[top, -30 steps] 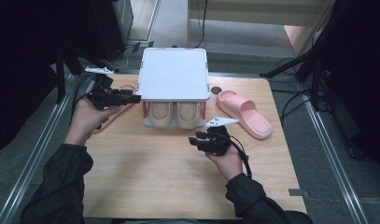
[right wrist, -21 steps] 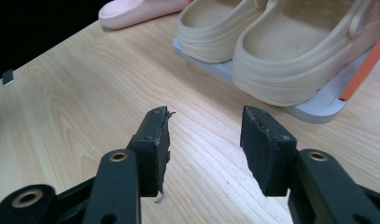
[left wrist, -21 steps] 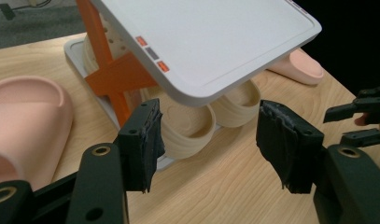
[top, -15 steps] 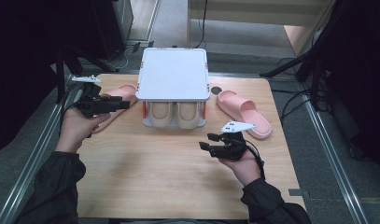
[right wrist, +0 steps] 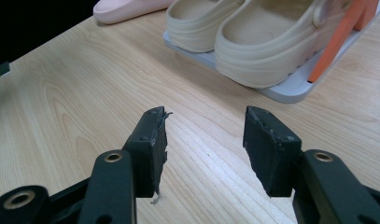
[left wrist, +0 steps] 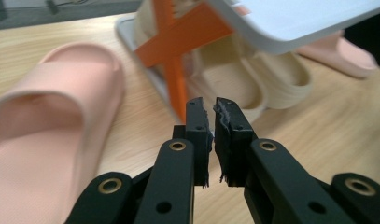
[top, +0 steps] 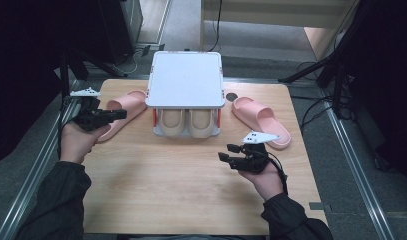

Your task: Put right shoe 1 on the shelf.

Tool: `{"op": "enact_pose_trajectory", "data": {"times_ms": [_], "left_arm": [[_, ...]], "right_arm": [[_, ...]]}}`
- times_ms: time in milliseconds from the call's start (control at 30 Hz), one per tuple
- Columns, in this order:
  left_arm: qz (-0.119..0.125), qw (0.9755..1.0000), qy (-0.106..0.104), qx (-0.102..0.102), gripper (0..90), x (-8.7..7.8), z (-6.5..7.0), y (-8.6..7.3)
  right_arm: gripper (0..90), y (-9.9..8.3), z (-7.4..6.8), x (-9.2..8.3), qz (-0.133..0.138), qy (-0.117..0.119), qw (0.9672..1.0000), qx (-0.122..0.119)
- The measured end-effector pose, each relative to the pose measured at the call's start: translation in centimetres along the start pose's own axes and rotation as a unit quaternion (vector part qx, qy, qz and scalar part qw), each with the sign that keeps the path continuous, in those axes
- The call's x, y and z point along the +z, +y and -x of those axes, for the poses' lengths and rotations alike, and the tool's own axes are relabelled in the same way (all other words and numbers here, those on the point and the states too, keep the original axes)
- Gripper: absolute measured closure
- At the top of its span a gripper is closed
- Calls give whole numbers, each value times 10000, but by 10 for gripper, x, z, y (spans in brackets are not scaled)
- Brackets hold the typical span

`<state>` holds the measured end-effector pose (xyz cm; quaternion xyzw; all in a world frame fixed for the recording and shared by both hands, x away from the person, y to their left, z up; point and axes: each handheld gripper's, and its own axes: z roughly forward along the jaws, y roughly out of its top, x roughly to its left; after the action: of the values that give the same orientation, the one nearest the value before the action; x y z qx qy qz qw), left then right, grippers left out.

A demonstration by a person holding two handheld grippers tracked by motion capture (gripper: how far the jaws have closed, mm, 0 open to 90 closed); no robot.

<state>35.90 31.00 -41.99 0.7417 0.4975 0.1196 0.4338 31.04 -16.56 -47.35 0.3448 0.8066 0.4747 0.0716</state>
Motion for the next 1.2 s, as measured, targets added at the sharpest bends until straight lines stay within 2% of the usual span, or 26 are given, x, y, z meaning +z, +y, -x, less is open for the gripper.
{"op": "enact_pose_trajectory", "data": {"times_ms": [133, 167, 233, 467, 500, 600, 700, 833, 933, 1033, 1200], "left_arm": [[-83, 9996, 18, -274, 857, 7, -20, -11], [-83, 9996, 18, -274, 861, 7, -20, -11], [-121, 9993, 108, -348, 870, 9, -30, -15], [-209, 9985, 254, -433, 884, 15, -44, -20], [-264, 9982, 289, -447, 885, 19, -49, -22], [-301, 9978, 326, -497, 885, 23, -54, -23], [-418, 9964, 399, -627, 883, 32, -64, -23], [-458, 9957, 479, -647, 883, 42, -73, -23], [-489, 9954, 451, -691, 880, 46, -77, -23], [-585, 9941, 602, -684, 872, 55, -85, -25], [-558, 9935, 624, -767, 873, 58, -92, -27]], "right_arm": [[500, 0, -2, 3, -49, 10, 10000, -41], [500, 0, -2, 3, -49, 10, 10000, -41], [500, 0, 0, 4, -51, -6, 10000, -23], [500, -1, 1, 4, -86, -27, 10000, -10], [500, -2, 1, 4, -89, -39, 10000, -4], [503, -3, 1, 3, -104, -58, 9999, -4], [502, -7, 0, 1, -133, -108, 9999, 11], [500, -10, 0, -3, -130, -171, 9998, 57], [499, -13, 0, -6, -128, -224, 9996, 98], [498, -16, 1, -10, -122, -285, 9994, 123], [498, -19, 1, -15, -91, -366, 9991, 178]]}}
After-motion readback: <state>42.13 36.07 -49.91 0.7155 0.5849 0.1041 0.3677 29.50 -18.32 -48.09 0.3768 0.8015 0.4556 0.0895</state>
